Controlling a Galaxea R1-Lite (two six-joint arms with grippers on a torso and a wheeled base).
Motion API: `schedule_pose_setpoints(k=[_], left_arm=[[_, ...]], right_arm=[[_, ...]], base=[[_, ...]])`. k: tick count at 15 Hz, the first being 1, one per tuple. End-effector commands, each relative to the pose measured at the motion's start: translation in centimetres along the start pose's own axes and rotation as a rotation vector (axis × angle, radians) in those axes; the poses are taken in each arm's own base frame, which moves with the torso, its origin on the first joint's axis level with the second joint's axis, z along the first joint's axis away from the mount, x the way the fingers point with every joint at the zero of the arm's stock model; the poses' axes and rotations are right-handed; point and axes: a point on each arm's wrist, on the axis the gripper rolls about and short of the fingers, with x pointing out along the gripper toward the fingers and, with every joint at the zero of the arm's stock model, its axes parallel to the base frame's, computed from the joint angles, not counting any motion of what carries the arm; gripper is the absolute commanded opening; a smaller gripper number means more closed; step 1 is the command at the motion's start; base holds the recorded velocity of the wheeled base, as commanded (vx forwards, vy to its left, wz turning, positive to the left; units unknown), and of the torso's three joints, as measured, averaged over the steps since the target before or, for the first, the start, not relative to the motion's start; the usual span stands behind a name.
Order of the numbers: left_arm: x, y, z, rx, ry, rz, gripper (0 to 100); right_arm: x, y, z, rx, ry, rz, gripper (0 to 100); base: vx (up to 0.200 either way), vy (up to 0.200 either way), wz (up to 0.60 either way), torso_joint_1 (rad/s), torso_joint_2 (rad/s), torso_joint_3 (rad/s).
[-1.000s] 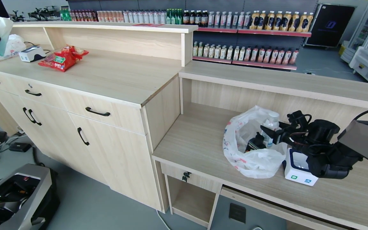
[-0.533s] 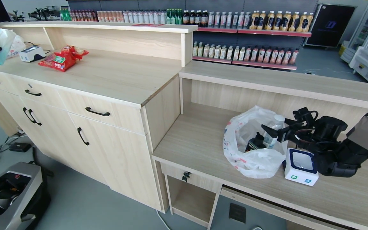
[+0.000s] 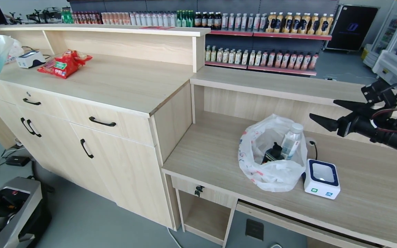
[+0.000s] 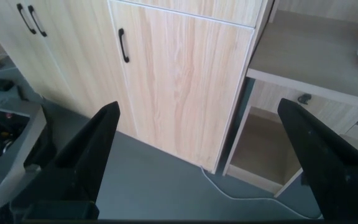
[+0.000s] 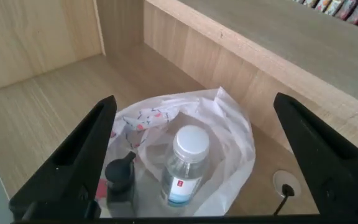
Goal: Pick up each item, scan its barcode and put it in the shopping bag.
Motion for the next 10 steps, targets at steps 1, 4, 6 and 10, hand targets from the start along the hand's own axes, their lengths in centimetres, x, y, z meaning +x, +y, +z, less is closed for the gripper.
schedule_pose_setpoints(k=[1,4,6,10], left_arm=[[0.0,0.0,0.0,0.0,0.0,0.002,100],[0.0,0.0,0.0,0.0,0.0,0.001,100],[0.0,0.0,0.0,0.0,0.0,0.001,100],[0.0,0.0,0.0,0.0,0.0,-0.001,100]], right_arm=[[-6.4,1.3,6.0,-0.164,-0.051,-0.057,100],[-8.2,1.7,9.8,-0.127,-0.046,-0.148,100],[-10.6,2.9,10.9,-0.047,0.033,-0.25,100],[-17.8,7.7,10.1,0.154,0.313,-0.524,100]], base=[[0.0,0.0,-0.6,-0.007,-0.01,0.012],[0.0,0.0,-0.6,0.006,0.01,-0.001],[0.0,0.0,-0.6,0.0,0.0,0.007],[0.0,0.0,-0.6,-0.108,0.25,0.146]])
